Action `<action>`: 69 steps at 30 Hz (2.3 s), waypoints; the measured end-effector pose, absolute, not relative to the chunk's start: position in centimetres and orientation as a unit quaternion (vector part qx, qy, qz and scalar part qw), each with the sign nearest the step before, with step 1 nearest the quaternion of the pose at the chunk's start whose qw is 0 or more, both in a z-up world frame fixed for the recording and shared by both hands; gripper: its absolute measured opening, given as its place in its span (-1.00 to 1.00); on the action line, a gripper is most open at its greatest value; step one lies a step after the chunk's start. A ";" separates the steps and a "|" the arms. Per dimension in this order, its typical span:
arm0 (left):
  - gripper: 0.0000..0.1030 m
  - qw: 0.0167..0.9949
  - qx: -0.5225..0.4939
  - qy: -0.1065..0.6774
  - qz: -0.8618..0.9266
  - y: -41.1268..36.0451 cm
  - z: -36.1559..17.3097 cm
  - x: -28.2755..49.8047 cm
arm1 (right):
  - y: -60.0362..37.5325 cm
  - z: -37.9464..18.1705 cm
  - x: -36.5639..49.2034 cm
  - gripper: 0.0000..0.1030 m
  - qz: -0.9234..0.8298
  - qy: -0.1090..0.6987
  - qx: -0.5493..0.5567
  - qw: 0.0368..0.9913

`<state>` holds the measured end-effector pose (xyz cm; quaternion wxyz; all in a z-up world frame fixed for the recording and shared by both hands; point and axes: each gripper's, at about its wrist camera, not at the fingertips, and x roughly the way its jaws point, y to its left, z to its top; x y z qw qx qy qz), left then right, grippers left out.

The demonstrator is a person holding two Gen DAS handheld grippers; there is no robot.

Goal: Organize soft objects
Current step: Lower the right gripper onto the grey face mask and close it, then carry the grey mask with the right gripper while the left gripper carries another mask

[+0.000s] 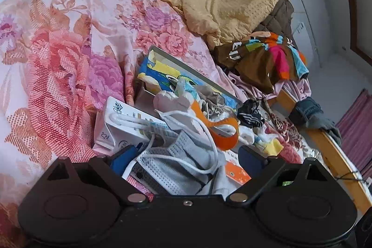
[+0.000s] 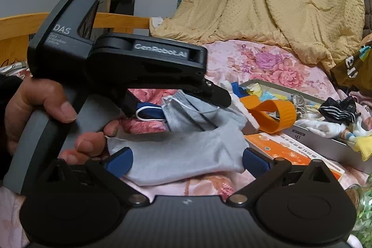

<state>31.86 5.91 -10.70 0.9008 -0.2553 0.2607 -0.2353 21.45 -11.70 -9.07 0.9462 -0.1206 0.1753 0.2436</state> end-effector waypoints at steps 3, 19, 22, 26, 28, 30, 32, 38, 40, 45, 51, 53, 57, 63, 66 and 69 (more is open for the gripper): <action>0.72 0.905 -0.249 0.258 -0.230 5.9 -10.8 31.6 | -11.5 -9.2 21.2 0.97 0.245 0.172 -0.126 0.946; 0.01 0.912 -0.265 0.248 -0.190 6.4 -11.3 30.8 | -11.5 -9.7 20.6 0.94 0.245 0.173 -0.127 0.945; -0.04 0.914 -0.260 0.245 -0.189 6.3 -11.4 30.7 | -11.4 -9.7 20.7 0.94 0.246 0.179 -0.126 0.944; -0.06 0.915 -0.257 0.245 -0.193 6.3 -11.4 30.7 | -11.9 -9.7 21.2 0.79 0.246 0.187 -0.109 0.945; -0.06 0.916 -0.251 0.246 -0.194 6.1 -11.4 30.6 | -12.2 -9.7 21.6 0.75 0.242 0.197 -0.098 0.945; -0.08 0.917 -0.244 0.247 -0.198 5.8 -11.4 30.5 | -12.4 -9.7 21.6 0.71 0.241 0.197 -0.093 0.946; -0.11 0.918 -0.238 0.248 -0.199 5.5 -11.3 30.5 | -12.3 -9.8 21.5 0.68 0.240 0.197 -0.097 0.946; -0.18 0.919 -0.235 0.252 -0.190 5.4 -11.4 30.3 | -12.2 -9.9 21.7 0.48 0.250 0.217 -0.096 0.939; -0.22 0.923 -0.224 0.255 -0.181 5.1 -11.2 29.9 | -12.1 -9.8 21.7 0.42 0.251 0.218 -0.098 0.938; -0.40 0.929 -0.204 0.262 -0.162 4.7 -10.6 29.1 | -11.9 -9.6 21.4 0.21 0.248 0.220 -0.104 0.938; -0.54 0.933 -0.184 0.273 -0.143 3.9 -9.5 27.8 | -12.1 -8.7 20.7 -0.19 0.233 0.230 -0.103 0.939; -0.59 0.936 -0.176 0.272 -0.136 3.7 -9.0 27.1 | -12.2 -8.3 20.4 -0.34 0.229 0.234 -0.102 0.939; -0.63 0.942 -0.168 0.263 -0.123 3.5 -8.1 25.1 | -12.4 -7.6 19.9 -0.53 0.221 0.249 -0.108 0.937; -0.71 0.949 -0.156 0.252 -0.106 2.7 -8.6 21.4 | -13.4 -6.7 18.3 -0.72 0.212 0.255 -0.105 0.937; -0.81 0.950 -0.147 0.254 -0.105 2.4 -9.0 19.5 | -13.8 -5.8 17.4 -0.75 0.210 0.245 -0.099 0.941; -0.83 0.950 -0.140 0.258 -0.111 1.9 -9.1 18.1 | -14.2 -5.0 16.4 -0.75 0.206 0.233 -0.099 0.945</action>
